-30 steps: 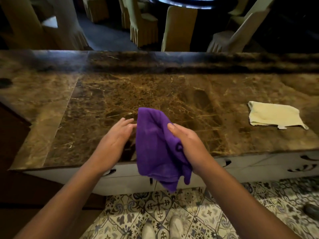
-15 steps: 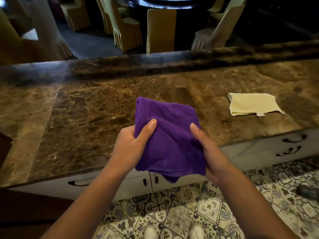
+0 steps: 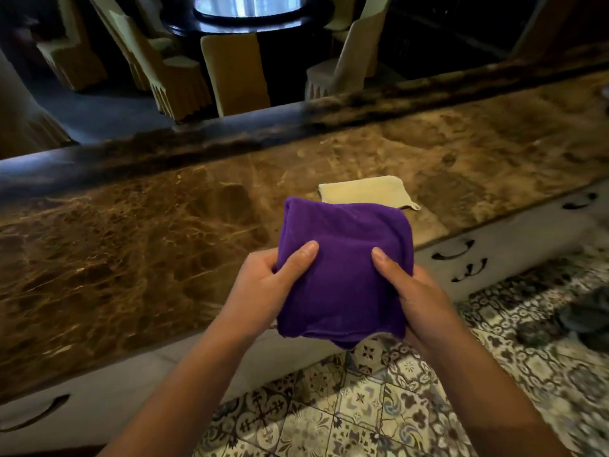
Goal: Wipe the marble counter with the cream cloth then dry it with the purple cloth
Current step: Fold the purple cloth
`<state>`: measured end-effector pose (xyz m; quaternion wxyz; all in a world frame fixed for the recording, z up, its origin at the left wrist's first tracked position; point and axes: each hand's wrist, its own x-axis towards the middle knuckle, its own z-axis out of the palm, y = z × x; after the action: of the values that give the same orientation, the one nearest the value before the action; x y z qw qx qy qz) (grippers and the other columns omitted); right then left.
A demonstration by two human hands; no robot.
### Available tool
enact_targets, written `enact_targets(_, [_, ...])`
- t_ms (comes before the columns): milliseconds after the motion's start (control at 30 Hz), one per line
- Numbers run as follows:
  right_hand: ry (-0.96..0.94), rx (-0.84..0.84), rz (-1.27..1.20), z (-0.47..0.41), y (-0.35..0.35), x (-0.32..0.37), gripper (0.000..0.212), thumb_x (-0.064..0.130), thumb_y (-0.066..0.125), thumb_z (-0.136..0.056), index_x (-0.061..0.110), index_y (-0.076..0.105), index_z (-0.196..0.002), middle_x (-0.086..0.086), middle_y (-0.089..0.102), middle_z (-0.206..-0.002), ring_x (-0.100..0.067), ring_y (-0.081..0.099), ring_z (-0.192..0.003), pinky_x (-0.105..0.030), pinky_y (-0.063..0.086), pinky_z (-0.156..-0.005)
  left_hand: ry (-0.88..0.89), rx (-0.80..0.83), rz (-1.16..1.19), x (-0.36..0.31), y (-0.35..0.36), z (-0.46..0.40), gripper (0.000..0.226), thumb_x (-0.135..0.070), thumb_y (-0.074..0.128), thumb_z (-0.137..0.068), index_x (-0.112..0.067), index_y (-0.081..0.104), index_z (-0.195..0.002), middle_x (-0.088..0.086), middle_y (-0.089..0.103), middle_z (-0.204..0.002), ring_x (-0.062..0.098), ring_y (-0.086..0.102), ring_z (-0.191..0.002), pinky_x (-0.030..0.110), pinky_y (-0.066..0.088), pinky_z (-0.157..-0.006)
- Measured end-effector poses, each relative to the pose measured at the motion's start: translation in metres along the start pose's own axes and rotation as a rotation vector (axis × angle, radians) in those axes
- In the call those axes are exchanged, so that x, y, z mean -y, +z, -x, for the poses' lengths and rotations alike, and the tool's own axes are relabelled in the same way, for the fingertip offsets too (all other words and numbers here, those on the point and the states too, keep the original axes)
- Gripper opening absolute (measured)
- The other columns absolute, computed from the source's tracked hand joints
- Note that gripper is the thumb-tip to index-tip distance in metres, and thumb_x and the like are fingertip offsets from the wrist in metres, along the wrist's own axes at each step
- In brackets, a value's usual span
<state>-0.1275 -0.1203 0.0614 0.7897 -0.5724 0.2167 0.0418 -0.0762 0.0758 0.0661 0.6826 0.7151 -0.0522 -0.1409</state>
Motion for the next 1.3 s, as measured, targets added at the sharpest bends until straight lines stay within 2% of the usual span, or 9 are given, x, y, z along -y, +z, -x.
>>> enact_targets(133, [-0.027,-0.077,0.061,-0.006,-0.071,0.024,0.039,0.047,0.073,-0.075,0.02,0.077,-0.102,-0.002,0.081,-0.107,-0.021,0.075,-0.107,-0.043,0.055,-0.098,-0.014,0.039,0.029,0.002,0.07,-0.017,0.064,-0.06,0.073,-0.081,0.004,0.072,-0.083,0.016,0.077,-0.081,0.019,0.068,-0.071,0.034,0.05,-0.064])
enact_targets(233, [-0.03,-0.125,0.155,-0.011,-0.112,0.042,0.035,0.054,0.069,-0.073,0.024,0.078,-0.09,0.007,0.082,-0.096,-0.013,0.077,-0.095,-0.037,0.057,-0.088,-0.02,0.054,0.006,0.008,0.115,-0.033,0.078,-0.068,0.065,-0.074,0.009,0.069,-0.082,0.028,0.075,-0.087,0.021,0.064,-0.072,0.038,0.046,-0.067])
enact_targets(400, [-0.047,-0.185,0.271,-0.033,-0.166,0.064,0.037,0.061,0.065,-0.079,0.029,0.075,-0.094,0.015,0.08,-0.092,-0.01,0.075,-0.096,-0.033,0.057,-0.085,-0.043,0.121,-0.067,0.006,0.168,-0.066,0.101,-0.087,0.058,-0.068,0.012,0.067,-0.083,0.035,0.07,-0.088,0.032,0.066,-0.071,0.043,0.047,-0.068])
enact_targets(567, [-0.062,-0.184,0.29,-0.079,-0.201,0.082,0.029,0.048,0.063,-0.093,0.023,0.076,-0.099,0.014,0.081,-0.095,-0.004,0.076,-0.092,-0.025,0.056,-0.079,-0.087,0.187,-0.078,0.007,0.203,-0.115,0.053,-0.059,0.052,-0.085,-0.015,0.079,-0.074,0.007,0.08,-0.082,0.021,0.076,-0.08,0.042,0.057,-0.082])
enact_targets(767, [-0.044,-0.252,0.313,-0.157,-0.227,0.103,0.03,0.048,0.066,-0.092,0.021,0.077,-0.097,0.007,0.081,-0.097,-0.011,0.075,-0.094,-0.025,0.054,-0.076,-0.137,0.222,-0.081,0.021,0.222,-0.188,0.075,-0.074,0.052,-0.087,-0.003,0.077,-0.086,0.01,0.079,-0.086,0.027,0.072,-0.08,0.052,0.053,-0.077])
enact_targets(867, [-0.046,-0.286,0.361,-0.195,-0.236,0.118,0.032,0.048,0.067,-0.092,0.018,0.077,-0.094,0.005,0.081,-0.096,-0.012,0.074,-0.095,-0.03,0.053,-0.079,-0.164,0.189,-0.076,0.017,0.234,-0.22,0.061,-0.06,0.05,-0.096,-0.011,0.079,-0.074,0.006,0.077,-0.073,0.016,0.068,-0.069,0.045,0.049,-0.073])
enact_targets(1067, [-0.09,-0.231,0.414,-0.257,-0.25,0.137,0.025,0.042,0.067,-0.094,0.02,0.077,-0.087,0.017,0.08,-0.082,-0.002,0.074,-0.081,-0.02,0.052,-0.069,-0.199,0.083,-0.063,0.018,0.253,-0.268,0.064,-0.056,0.051,-0.098,-0.002,0.072,-0.072,0.003,0.072,-0.065,0.017,0.06,-0.061,0.038,0.044,-0.066])
enact_targets(1200, [-0.108,-0.204,0.449,-0.293,-0.263,0.143,0.023,0.038,0.068,-0.094,0.019,0.078,-0.086,0.008,0.08,-0.084,-0.009,0.071,-0.085,-0.029,0.052,-0.074,-0.182,0.011,-0.086,0.019,0.269,-0.282,0.055,-0.049,0.06,-0.096,-0.019,0.057,-0.05,-0.008,0.053,-0.05,0.009,0.045,-0.049,0.028,0.034,-0.053])
enact_targets(1300, [-0.11,-0.144,0.504,-0.317,-0.278,0.143,0.024,0.039,0.067,-0.096,0.021,0.077,-0.083,0.01,0.078,-0.085,-0.007,0.069,-0.084,-0.028,0.051,-0.073,-0.15,-0.03,-0.168,0.028,0.281,-0.288,0.045,-0.048,0.064,-0.095,-0.018,0.068,-0.061,-0.001,0.065,-0.056,0.006,0.051,-0.054,0.027,0.038,-0.055])
